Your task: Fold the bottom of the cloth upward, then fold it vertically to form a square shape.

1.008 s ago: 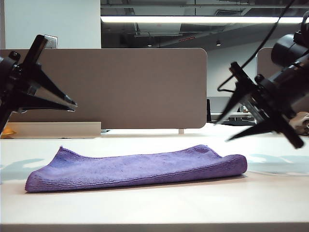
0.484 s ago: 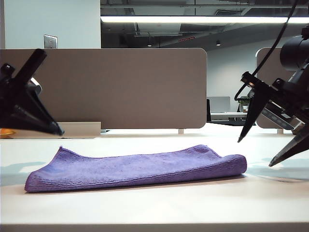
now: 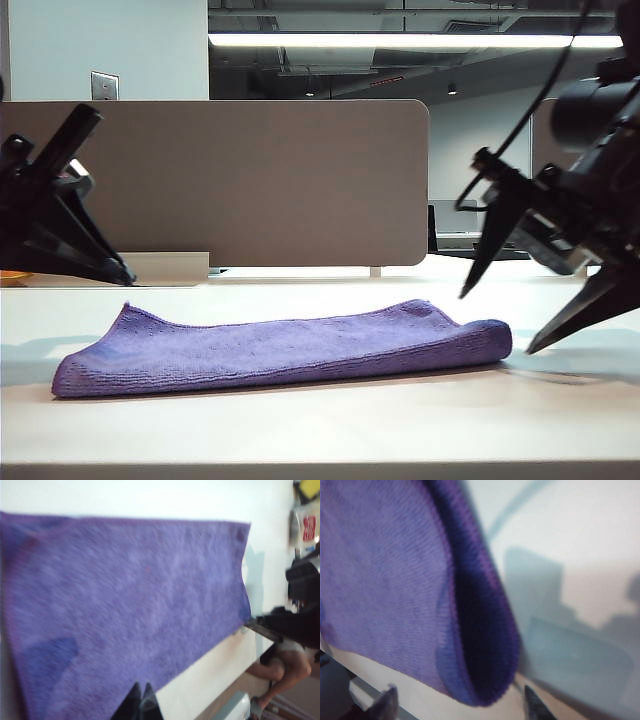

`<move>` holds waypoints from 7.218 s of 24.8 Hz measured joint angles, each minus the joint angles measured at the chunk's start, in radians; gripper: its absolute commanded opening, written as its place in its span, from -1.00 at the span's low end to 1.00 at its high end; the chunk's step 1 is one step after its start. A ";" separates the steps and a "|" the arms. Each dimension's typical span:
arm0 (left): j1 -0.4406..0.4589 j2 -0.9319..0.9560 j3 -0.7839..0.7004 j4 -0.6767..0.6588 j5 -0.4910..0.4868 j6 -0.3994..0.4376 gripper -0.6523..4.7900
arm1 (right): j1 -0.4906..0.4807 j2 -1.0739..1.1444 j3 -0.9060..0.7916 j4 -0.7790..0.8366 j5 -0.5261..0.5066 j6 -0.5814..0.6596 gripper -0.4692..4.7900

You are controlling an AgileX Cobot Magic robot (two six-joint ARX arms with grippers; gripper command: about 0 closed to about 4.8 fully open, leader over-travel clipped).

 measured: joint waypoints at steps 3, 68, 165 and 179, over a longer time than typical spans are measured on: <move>-0.005 0.000 0.000 -0.001 0.002 0.013 -0.78 | 0.026 0.029 0.000 0.027 0.000 0.009 0.15; 0.235 -0.468 0.043 -0.443 -0.047 0.220 -0.78 | 0.539 0.189 0.270 0.416 0.023 0.118 -0.85; 0.237 -0.502 0.045 -0.419 -0.080 0.256 -0.78 | 0.570 0.286 0.592 -0.265 0.343 -0.311 -0.77; 0.237 -0.502 0.045 -0.449 -0.079 0.269 -0.78 | 0.653 0.325 0.520 -0.224 0.344 -0.307 -0.77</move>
